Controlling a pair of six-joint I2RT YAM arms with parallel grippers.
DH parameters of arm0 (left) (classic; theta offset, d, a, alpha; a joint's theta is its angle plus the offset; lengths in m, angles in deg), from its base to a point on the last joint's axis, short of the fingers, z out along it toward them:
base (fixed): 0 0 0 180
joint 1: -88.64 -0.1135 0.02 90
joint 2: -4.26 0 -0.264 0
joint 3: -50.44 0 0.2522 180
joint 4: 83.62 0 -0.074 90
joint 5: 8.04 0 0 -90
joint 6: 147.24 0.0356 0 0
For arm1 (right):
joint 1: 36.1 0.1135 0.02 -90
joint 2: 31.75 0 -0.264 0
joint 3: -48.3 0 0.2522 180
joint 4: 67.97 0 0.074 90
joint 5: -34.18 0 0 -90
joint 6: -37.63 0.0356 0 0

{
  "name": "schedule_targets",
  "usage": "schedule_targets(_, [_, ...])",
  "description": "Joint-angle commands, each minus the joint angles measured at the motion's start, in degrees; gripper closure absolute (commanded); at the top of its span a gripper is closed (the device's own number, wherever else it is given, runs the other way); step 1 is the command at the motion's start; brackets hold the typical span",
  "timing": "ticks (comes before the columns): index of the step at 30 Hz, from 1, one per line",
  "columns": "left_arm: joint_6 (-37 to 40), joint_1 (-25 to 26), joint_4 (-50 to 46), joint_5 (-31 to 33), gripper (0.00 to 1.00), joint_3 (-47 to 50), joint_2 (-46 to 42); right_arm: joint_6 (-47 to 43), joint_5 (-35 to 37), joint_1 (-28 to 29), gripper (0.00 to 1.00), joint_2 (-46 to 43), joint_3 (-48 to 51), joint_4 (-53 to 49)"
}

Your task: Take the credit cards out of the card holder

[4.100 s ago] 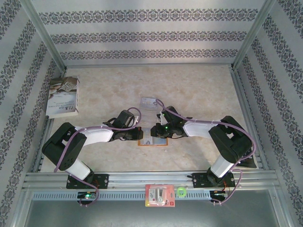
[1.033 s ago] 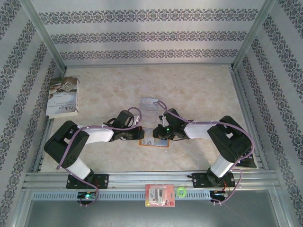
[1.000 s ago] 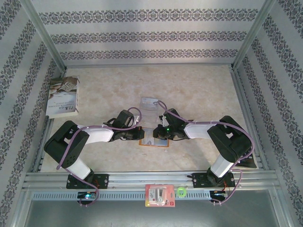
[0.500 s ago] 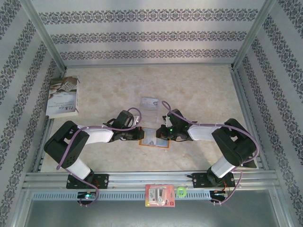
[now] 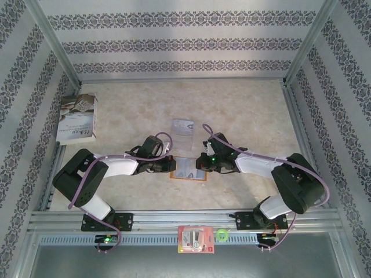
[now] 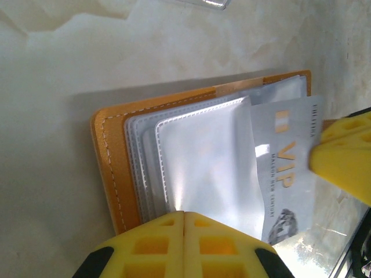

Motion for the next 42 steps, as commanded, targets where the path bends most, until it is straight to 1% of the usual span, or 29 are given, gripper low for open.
schedule_targets(1, [-0.3, -1.0, -8.3, 3.0, 1.00, 1.9, 1.9, -2.7, 4.4, 0.7, 1.00, -2.2, -3.1, -7.6])
schedule_targets(7, [-0.2, -1.0, -8.4, 2.8, 1.00, 1.3, 1.6, -4.3, 12.5, 5.3, 1.00, -2.7, -9.9, -18.3])
schedule_targets(12, [-0.3, -1.0, -7.9, 2.7, 1.00, 1.4, 1.6, -6.1, 16.7, 8.7, 1.00, -1.3, -15.1, -23.9])
schedule_targets(16, [-0.4, -1.0, -7.8, 2.4, 1.00, 1.1, 1.1, -9.5, 17.7, 9.5, 1.00, -1.5, -18.6, -26.1])
schedule_targets(18, [-0.4, -1.0, -7.8, 2.3, 0.89, 1.1, 0.4, -13.8, 17.8, 9.4, 1.00, -1.7, -20.7, -27.9])
schedule_targets(19, [-0.4, -1.0, -7.9, 2.2, 0.81, 1.1, -0.1, -16.9, 17.1, 9.3, 1.00, -1.8, -21.9, -28.4])
schedule_targets(20, [-0.5, -1.0, -8.0, 2.3, 0.71, 1.0, -0.7, -19.8, 17.0, 9.1, 1.00, -2.0, -23.1, -29.1])
schedule_targets(21, [-0.5, -1.1, -8.1, 2.2, 0.64, 1.0, -1.2, -22.3, 17.2, 8.7, 1.00, -2.0, -24.4, -30.0])
schedule_targets(23, [-0.8, -1.0, -8.2, 2.1, 0.55, 1.0, -2.5, -27.4, 16.7, 7.2, 1.00, -2.3, -26.7, -31.0])
schedule_targets(25, [-1.3, -1.0, -8.2, 1.9, 0.49, 0.6, -3.8, -31.9, 15.5, 5.3, 1.00, -2.6, -28.8, -31.2])
schedule_targets(29, [-1.7, -1.0, -9.6, 1.8, 0.40, -0.7, -7.5, -38.5, 16.2, 2.4, 1.00, -1.6, -33.4, -31.4])
schedule_targets(31, [-1.7, -1.1, -11.2, 2.2, 0.36, -1.5, -9.6, -42.2, 14.7, 1.8, 1.00, -0.7, -35.6, -31.4])
schedule_targets(33, [-1.6, -1.2, -12.7, 2.7, 0.01, -2.0, -11.9, -45.8, 13.8, 1.7, 1.00, 0.3, -37.8, -31.7])
schedule_targets(36, [-1.6, -2.2, -15.3, 3.5, 0.00, -2.2, -15.3, -50.2, 13.9, 0.8, 1.00, 3.1, -41.9, -32.9])
schedule_targets(38, [-1.6, -3.4, -17.7, 4.5, 0.00, -2.1, -18.1, -53.4, 15.2, 0.4, 1.00, 5.8, -45.5, -34.3])
schedule_targets(42, [1.0, -5.6, -25.6, 8.8, 0.00, -2.9, -24.1, -59.4, 17.8, 0.3, 1.00, 12.3, -53.8, -38.0])
